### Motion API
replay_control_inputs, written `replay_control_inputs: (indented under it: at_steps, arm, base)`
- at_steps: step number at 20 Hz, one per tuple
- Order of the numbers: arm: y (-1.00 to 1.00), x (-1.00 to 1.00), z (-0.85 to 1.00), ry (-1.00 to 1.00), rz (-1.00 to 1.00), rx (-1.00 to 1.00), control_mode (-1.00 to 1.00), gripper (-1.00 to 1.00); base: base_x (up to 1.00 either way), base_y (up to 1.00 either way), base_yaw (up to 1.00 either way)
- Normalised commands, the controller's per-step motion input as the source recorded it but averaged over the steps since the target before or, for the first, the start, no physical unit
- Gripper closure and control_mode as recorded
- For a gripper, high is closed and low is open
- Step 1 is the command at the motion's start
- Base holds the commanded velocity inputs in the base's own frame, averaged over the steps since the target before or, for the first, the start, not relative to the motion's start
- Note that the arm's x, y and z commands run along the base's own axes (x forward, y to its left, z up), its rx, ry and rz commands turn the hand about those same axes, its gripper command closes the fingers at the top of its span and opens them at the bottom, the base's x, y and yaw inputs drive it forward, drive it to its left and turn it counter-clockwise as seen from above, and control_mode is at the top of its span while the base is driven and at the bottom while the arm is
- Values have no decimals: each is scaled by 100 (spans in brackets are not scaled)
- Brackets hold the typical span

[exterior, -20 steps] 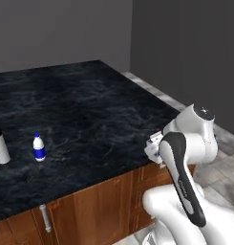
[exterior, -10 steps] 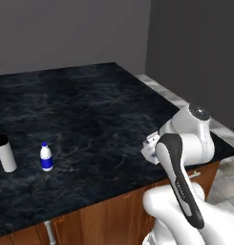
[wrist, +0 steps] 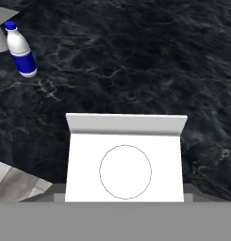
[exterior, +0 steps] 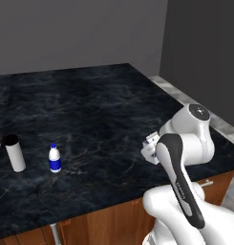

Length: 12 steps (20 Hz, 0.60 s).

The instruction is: Move the drinks to the dining counter.

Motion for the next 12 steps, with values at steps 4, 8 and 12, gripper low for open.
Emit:
replay_control_inputs:
  at_steps: [4, 8, 12]
  arm:
    - [0, 0, 0, 0, 0, 0, 100, 100]
    - [0, 0, 0, 0, 0, 0, 100, 100]
    - [0, 0, 0, 0, 0, 0, 100, 100]
  base:
    - [0, 0, 0]
    - [0, 0, 0]
    - [0, 0, 0]
